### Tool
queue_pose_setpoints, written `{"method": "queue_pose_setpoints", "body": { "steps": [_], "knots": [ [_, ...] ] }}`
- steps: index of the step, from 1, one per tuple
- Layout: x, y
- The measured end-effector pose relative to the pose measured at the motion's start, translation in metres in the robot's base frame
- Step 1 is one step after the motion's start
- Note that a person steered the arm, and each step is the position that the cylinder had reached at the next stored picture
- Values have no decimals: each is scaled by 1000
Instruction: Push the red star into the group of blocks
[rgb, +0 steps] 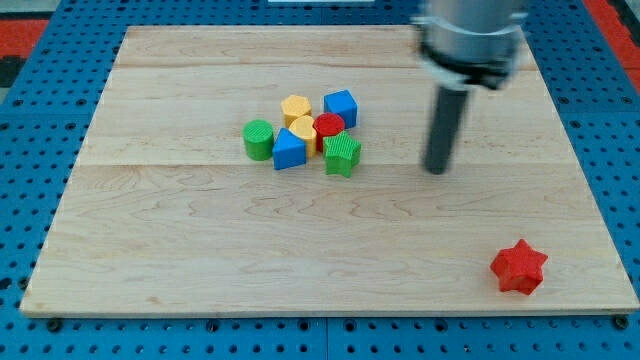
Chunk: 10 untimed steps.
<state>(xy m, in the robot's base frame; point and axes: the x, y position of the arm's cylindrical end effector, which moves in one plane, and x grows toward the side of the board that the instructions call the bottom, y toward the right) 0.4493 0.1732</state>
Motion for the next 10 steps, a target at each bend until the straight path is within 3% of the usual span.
{"method": "queue_pose_setpoints", "body": {
  "steps": [1,2,3,5,6,7,8,9,10],
  "knots": [
    [71,104],
    [143,117],
    [138,22],
    [96,-220],
    [31,-282],
    [25,-303],
    [-12,-330],
    [-78,-292],
    [-98,-316]
  ]
}}
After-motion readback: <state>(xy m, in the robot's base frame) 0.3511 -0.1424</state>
